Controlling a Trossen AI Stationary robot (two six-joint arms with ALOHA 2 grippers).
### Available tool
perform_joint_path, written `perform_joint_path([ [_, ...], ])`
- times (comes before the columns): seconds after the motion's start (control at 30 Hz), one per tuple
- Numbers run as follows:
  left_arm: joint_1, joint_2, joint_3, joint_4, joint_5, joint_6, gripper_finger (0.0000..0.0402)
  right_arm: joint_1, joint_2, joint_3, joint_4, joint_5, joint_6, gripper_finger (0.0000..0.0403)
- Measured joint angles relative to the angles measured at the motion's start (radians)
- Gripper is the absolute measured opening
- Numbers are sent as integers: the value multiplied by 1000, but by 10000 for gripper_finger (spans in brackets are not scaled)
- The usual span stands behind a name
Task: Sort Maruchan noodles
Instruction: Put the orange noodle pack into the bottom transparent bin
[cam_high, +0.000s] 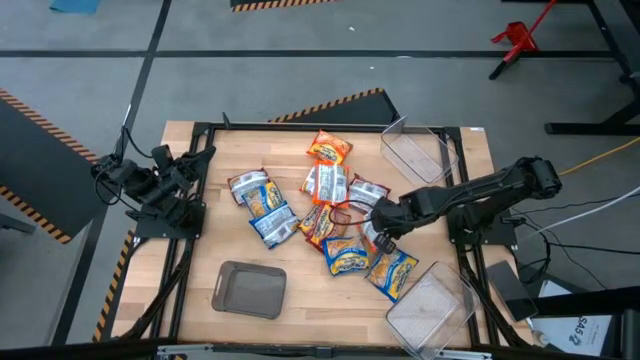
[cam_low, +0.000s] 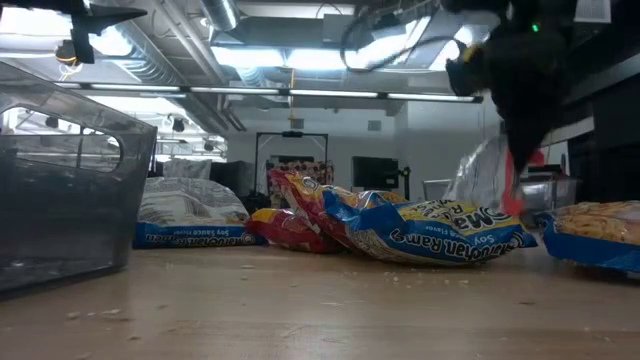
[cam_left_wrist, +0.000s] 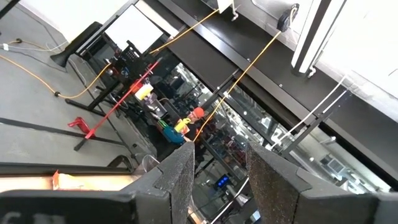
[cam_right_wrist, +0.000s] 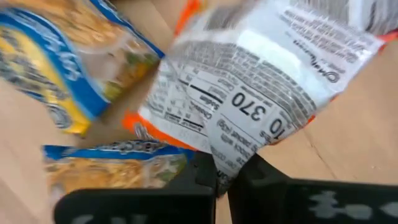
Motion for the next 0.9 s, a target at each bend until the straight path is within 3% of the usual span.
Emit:
perform_joint_path([
  [0.37,0,0,0,0,0,0,140,3,-2,251,-160,-8,-5,0],
  [0.5,0,0,0,0,0,0,140,52,-2,345,-197,-13,22,0],
  [0.67,0,0,0,0,0,1,140,191,-2,436,-246,-3,168,0],
  [0.9,0,0,0,0,0,1,140,489,-2,498,-263,46,542,0],
])
